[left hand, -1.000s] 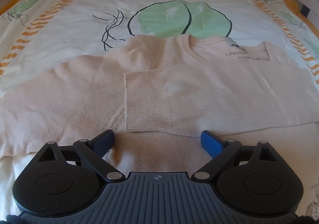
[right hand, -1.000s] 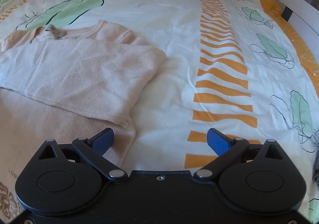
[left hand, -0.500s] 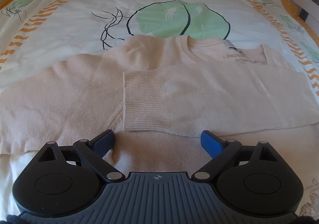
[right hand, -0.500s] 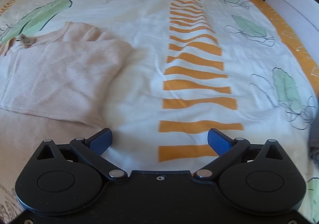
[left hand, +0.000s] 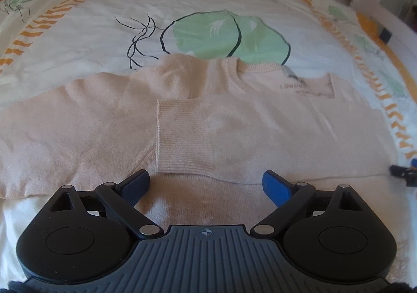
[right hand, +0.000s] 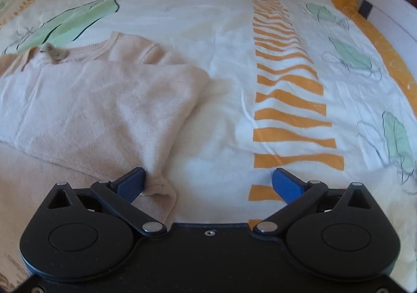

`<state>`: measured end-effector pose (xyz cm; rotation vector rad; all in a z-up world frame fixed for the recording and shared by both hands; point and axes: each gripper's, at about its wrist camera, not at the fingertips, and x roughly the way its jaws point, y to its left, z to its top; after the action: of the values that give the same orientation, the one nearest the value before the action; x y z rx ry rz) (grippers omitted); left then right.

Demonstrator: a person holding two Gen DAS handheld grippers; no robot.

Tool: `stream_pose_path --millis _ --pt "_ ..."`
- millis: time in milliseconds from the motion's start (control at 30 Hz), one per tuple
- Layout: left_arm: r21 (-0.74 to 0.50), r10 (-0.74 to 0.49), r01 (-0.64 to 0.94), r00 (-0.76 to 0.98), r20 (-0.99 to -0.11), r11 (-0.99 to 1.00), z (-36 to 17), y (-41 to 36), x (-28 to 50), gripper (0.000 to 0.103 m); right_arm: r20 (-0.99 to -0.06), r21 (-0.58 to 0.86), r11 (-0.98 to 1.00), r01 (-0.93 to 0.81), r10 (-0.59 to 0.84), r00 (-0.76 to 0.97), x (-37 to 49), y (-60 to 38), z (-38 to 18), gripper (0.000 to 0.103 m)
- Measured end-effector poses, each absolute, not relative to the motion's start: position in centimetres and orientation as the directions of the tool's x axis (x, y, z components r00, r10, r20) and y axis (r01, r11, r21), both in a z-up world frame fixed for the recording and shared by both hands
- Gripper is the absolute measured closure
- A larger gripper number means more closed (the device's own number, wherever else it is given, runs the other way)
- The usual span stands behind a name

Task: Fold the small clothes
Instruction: 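Move the left tool toward the cuff of the other sleeve, then close the left tool on the other sleeve's cuff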

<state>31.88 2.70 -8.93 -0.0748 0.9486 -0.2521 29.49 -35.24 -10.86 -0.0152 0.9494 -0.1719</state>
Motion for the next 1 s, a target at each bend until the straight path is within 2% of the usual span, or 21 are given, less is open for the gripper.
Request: stream_pose_path --millis 100,367,533,667,800,1000 --pt "-0.233 -0.281 0.158 0.58 -0.764 0.96 -8.0 4.6 31.8 0.009 -0.79 -0.068 0.988 0.142 -0.14 0.596 28.6 -35.2 -10.0 0.001" --pt "-0.23 -0.162 -0.003 0.701 -0.694 0.973 -4.6 10.8 30.0 0.008 -0.693 0.07 0.997 0.028 0.029 0.721 25.8 -33.1 -7.0 0.001" --pt "-0.212 -0.053 -0.132 0.722 -0.69 0.968 -4.3 15.8 28.6 0.008 -0.692 0.124 0.992 -0.008 0.092 0.716 22.3 -30.0 -7.3 0.0" --pt "-0.262 -0.007 -0.255 0.705 -0.709 0.931 -4.9 20.1 27.3 0.008 -0.697 0.115 0.991 -0.068 0.129 0.706 20.2 -26.5 -7.3 0.0" --pt "-0.212 0.119 -0.369 0.697 -0.707 0.905 -4.6 24.6 25.8 0.008 -0.699 0.112 0.985 -0.132 0.172 0.694 19.4 -22.9 -6.9 0.0" --pt "-0.232 0.227 -0.518 0.676 -0.701 0.823 -5.0 30.9 23.8 0.008 -0.712 0.12 0.972 -0.203 0.226 0.665 19.5 -18.4 -6.8 0.001"
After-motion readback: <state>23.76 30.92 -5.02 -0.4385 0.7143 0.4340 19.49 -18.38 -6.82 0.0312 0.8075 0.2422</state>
